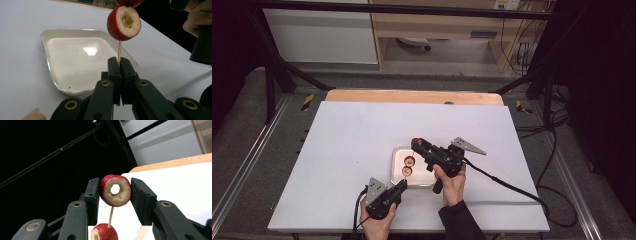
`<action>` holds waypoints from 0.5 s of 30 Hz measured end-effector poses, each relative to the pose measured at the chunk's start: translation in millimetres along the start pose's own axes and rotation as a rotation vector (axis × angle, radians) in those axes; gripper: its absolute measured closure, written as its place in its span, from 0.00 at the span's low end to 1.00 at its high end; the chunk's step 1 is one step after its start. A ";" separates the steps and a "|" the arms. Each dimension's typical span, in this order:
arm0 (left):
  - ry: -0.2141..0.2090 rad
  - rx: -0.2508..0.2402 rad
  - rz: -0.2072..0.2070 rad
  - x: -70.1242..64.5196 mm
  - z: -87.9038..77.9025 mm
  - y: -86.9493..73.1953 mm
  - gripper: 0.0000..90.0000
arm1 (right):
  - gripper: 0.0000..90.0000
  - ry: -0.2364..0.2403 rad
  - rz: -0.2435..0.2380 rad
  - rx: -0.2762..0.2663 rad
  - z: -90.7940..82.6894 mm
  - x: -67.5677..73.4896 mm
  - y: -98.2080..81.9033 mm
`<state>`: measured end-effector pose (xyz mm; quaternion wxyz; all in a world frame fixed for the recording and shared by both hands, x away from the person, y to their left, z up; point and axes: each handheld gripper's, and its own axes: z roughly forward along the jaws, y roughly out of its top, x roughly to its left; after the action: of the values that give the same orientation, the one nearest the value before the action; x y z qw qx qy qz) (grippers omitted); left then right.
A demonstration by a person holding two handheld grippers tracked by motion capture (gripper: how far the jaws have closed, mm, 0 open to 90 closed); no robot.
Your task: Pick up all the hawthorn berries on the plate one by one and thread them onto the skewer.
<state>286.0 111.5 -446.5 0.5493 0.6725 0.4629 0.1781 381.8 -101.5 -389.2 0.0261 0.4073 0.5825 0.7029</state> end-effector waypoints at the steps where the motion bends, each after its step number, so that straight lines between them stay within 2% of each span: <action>1: 0.002 0.001 0.007 -1.5 0.5 0.0 0.98 | 0.68 -0.003 0.005 0.006 0.5 -0.2 -0.7; 4: 0.001 -0.004 0.010 -4.2 0.6 1.4 0.99 | 0.68 -0.006 0.003 0.020 2.4 -1.1 -6.3; 9: -0.003 -0.018 0.021 0.5 -1.9 5.3 0.99 | 0.68 0.005 0.001 0.048 3.3 -1.3 -10.1; 11: -0.005 0.003 0.025 0.9 -1.1 5.9 0.99 | 0.68 0.008 0.002 0.062 3.3 -0.9 -12.4; 15: -0.013 0.010 0.031 0.9 0.7 4.8 0.99 | 0.68 0.011 -0.011 0.088 1.9 -0.8 -10.7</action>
<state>289.1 112.0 -442.7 0.5460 0.6836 0.4496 0.1801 378.8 -97.0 -398.7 0.0089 0.4009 0.6151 0.6789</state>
